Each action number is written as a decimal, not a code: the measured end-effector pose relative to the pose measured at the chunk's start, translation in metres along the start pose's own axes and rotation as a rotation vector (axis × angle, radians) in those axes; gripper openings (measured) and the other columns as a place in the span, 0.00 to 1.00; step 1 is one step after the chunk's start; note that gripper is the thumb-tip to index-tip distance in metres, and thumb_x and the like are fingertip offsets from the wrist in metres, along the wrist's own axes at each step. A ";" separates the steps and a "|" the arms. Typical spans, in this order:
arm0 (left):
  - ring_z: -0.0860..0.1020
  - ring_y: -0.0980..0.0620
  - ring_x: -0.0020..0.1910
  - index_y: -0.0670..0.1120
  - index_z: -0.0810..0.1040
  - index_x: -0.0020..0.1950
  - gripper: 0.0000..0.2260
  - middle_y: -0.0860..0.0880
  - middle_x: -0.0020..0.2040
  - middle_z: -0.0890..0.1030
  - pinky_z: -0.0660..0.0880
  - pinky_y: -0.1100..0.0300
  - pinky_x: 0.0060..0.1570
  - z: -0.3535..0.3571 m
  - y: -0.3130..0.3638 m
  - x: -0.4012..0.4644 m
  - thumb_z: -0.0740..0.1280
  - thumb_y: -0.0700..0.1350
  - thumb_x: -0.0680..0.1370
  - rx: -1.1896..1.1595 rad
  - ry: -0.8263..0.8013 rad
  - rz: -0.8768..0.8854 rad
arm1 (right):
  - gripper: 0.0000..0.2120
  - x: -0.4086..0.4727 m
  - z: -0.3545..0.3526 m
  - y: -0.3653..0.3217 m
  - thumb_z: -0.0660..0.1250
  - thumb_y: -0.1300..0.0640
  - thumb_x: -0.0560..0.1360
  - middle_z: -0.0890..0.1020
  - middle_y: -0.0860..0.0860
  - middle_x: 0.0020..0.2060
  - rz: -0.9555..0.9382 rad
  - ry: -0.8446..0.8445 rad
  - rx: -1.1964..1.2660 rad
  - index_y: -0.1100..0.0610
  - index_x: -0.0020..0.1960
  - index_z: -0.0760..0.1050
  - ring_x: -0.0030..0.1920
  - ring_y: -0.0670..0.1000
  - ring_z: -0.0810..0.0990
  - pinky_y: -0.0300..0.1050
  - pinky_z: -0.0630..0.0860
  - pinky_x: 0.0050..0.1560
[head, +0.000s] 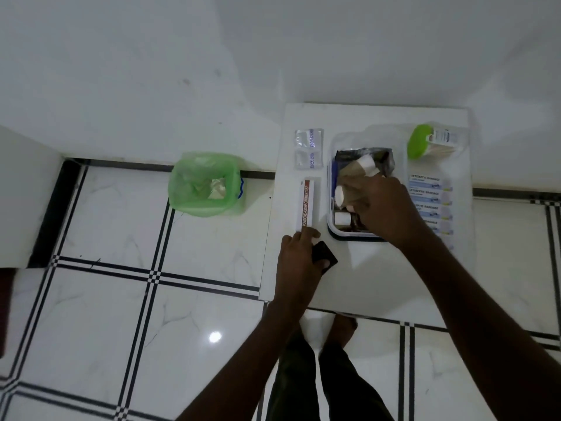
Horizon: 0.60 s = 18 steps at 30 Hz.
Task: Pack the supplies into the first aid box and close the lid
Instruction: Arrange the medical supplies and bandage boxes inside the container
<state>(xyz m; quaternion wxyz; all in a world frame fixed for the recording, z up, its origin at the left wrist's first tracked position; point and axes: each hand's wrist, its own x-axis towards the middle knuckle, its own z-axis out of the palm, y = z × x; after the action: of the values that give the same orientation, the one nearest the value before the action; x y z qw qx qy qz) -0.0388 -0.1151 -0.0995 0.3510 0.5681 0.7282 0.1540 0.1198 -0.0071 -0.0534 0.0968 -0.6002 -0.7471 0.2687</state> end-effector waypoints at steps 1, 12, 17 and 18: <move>0.73 0.53 0.52 0.49 0.76 0.62 0.19 0.49 0.54 0.81 0.67 0.70 0.46 -0.005 0.002 -0.001 0.75 0.42 0.72 -0.021 0.013 -0.004 | 0.23 -0.002 0.002 -0.001 0.70 0.65 0.72 0.84 0.58 0.55 0.002 0.014 0.006 0.54 0.66 0.77 0.55 0.59 0.81 0.36 0.67 0.51; 0.78 0.54 0.39 0.51 0.84 0.51 0.07 0.54 0.43 0.83 0.74 0.62 0.42 -0.109 0.074 0.039 0.72 0.42 0.75 -0.222 0.424 0.198 | 0.13 0.003 0.010 -0.004 0.71 0.63 0.67 0.82 0.53 0.54 -0.047 0.071 -0.187 0.55 0.51 0.83 0.54 0.60 0.75 0.51 0.73 0.55; 0.81 0.46 0.45 0.48 0.86 0.55 0.12 0.46 0.46 0.85 0.72 0.58 0.44 -0.084 0.105 0.103 0.70 0.38 0.75 0.068 0.232 0.384 | 0.11 0.002 0.014 -0.004 0.72 0.60 0.68 0.81 0.56 0.51 -0.046 0.043 -0.265 0.56 0.50 0.81 0.53 0.60 0.76 0.55 0.72 0.55; 0.80 0.47 0.46 0.48 0.86 0.55 0.11 0.46 0.47 0.85 0.71 0.59 0.44 -0.078 0.108 0.112 0.69 0.38 0.75 0.139 0.202 0.421 | 0.10 0.001 0.015 -0.002 0.72 0.60 0.68 0.82 0.57 0.48 -0.063 0.073 -0.253 0.57 0.49 0.81 0.51 0.60 0.77 0.55 0.73 0.53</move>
<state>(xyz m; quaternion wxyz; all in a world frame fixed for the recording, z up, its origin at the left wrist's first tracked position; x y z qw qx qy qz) -0.0266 0.0367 -0.0151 0.1967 0.7119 0.6340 0.2293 0.1112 -0.0110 -0.0655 0.0558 -0.5932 -0.7895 0.1471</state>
